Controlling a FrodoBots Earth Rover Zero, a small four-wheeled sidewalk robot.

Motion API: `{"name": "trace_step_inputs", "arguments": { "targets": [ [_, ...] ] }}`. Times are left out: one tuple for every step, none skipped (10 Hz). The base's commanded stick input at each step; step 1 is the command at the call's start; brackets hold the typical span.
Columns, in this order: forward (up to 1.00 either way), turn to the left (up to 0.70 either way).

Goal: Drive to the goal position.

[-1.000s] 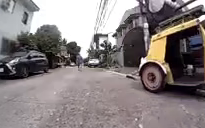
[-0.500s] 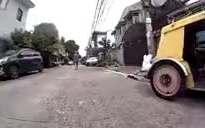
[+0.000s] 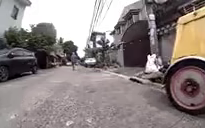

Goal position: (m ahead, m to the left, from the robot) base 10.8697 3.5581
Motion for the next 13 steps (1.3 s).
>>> {"name": "trace_step_inputs", "arguments": {
  "targets": [
    [1.0,0.0],
    [1.0,0.0],
    [1.0,0.0],
    [1.0,0.0],
    [1.0,0.0],
    [1.0,0.0],
    [1.0,0.0],
    [1.0,0.0],
    [1.0,0.0],
    [1.0,0.0],
    [1.0,0.0],
    [1.0,0.0],
    [1.0,0.0]
  ]
}}
